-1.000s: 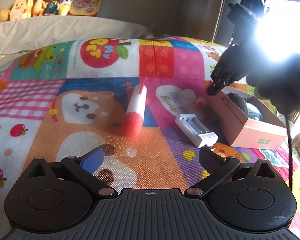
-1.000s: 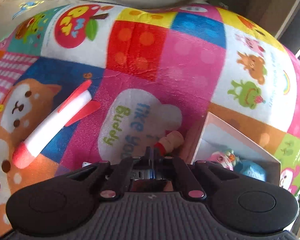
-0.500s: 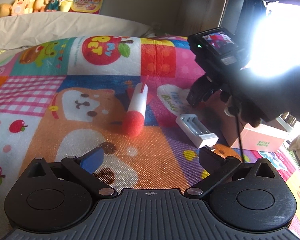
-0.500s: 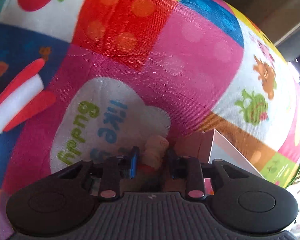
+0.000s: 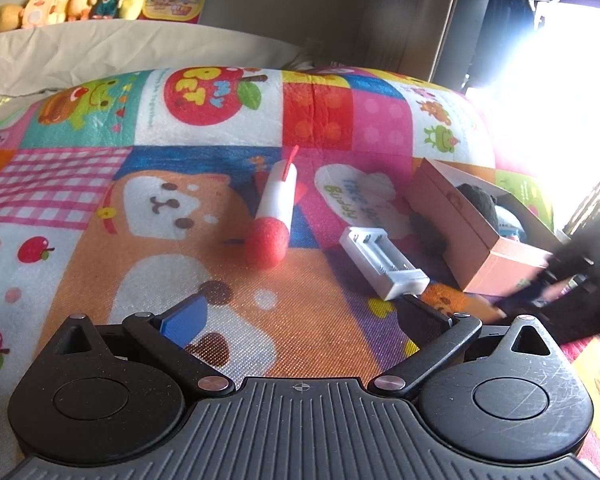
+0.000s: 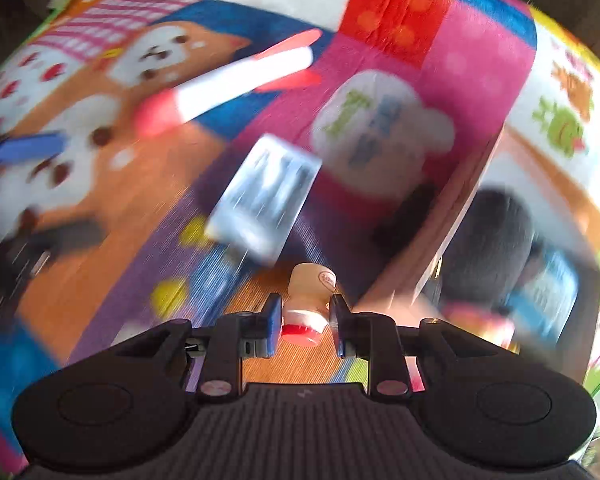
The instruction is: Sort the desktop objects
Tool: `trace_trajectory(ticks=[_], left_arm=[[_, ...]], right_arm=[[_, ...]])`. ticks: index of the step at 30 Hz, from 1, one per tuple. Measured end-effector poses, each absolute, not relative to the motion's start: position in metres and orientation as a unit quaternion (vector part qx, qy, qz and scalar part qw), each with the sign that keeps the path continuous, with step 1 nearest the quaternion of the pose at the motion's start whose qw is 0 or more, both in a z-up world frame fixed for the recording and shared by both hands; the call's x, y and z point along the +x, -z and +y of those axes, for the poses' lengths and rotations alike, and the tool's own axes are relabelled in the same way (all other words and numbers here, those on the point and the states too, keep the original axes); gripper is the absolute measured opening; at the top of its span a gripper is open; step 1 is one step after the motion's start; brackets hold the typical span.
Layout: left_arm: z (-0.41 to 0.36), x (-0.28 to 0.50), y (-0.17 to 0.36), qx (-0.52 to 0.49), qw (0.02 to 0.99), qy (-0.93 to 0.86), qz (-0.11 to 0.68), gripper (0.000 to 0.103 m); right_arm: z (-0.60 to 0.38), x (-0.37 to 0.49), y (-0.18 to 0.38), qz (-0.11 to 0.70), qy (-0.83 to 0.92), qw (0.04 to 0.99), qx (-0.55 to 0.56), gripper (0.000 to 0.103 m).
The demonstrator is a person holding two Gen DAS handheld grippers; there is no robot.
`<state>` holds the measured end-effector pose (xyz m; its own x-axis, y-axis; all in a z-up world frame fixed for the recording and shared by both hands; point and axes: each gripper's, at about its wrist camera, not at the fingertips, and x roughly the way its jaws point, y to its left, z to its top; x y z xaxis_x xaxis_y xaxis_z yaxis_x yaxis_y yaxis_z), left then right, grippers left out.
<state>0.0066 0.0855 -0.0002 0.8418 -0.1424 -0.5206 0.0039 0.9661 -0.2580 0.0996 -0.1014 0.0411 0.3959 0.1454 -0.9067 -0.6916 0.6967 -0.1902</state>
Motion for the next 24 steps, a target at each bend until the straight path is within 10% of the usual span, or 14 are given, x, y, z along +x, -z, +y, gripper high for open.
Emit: trace_trajectory(ticks=[6,19,24], left_arm=[[0.081,0.008,0.0,-0.107,0.951,0.032,0.287,0.103],[0.019,0.019,-0.004,0.005,0.95,0.078,0.302,0.103],[0.003,0.023,-0.004,0.018,0.946,0.099,0.309,0.103]], right_arm=[[-0.165,0.055,-0.048,0.416,-0.217,0.851,-0.234,0.031],[-0.299,0.052,-0.034,0.283,-0.04,0.958,0.028,0.1],[-0.321,0.1,-0.02,0.281,-0.047,0.951,0.118,0.103]])
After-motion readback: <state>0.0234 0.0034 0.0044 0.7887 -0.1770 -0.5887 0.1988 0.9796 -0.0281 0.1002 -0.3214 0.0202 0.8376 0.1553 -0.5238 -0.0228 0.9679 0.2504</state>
